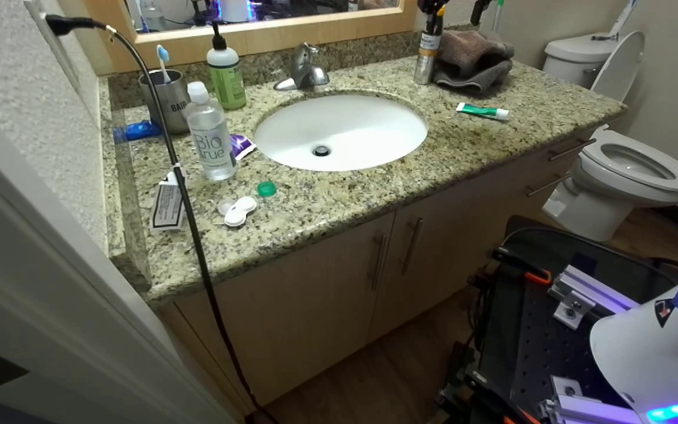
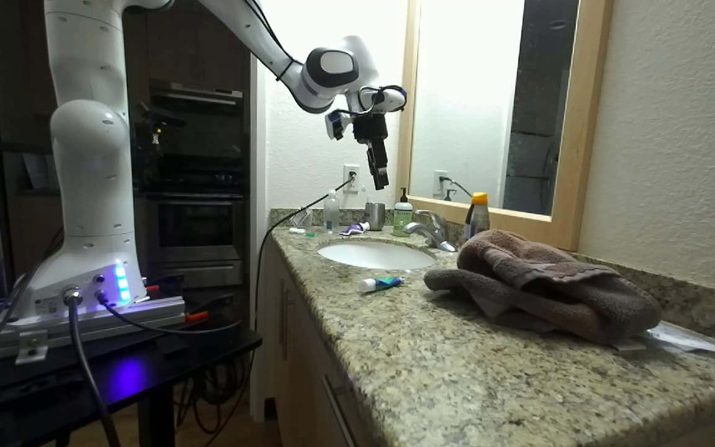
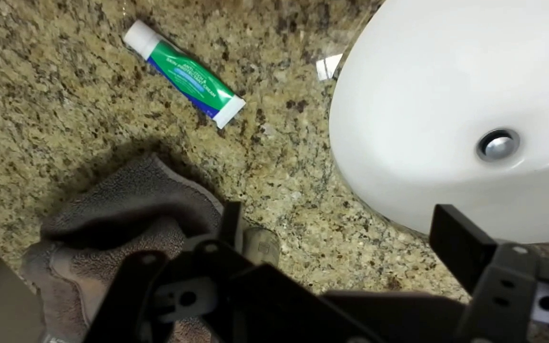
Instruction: Get the green tube then put it the sink
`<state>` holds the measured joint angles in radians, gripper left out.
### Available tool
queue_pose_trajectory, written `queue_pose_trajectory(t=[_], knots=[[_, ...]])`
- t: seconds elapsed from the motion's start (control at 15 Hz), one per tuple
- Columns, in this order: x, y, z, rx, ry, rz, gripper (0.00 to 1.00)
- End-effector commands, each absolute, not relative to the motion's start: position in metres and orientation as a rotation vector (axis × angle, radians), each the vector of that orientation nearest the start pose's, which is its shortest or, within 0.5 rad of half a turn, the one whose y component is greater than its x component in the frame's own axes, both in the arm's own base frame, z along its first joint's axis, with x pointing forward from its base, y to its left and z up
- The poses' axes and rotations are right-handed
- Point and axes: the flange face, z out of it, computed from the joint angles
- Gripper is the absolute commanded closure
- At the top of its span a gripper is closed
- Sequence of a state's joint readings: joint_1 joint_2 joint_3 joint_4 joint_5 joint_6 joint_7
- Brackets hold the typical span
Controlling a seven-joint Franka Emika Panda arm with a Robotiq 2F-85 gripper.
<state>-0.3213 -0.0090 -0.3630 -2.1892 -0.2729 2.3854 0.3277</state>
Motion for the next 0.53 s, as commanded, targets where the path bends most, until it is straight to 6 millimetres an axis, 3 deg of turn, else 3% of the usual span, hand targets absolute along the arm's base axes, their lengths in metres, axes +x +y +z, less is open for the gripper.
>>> queue_pose_trajectory(t=[0.0,0.13,0.2,0.47], knots=[[0.425,-0.350,0.411,-3.078,1.362,-0.276,0.00],[0.424,-0.347,0.405,-3.112,1.297,-0.274,0.00],[0.423,-0.352,0.396,-3.172,1.135,-0.229,0.00],[0.422,-0.390,0.368,-3.287,0.801,-0.103,0.00]])
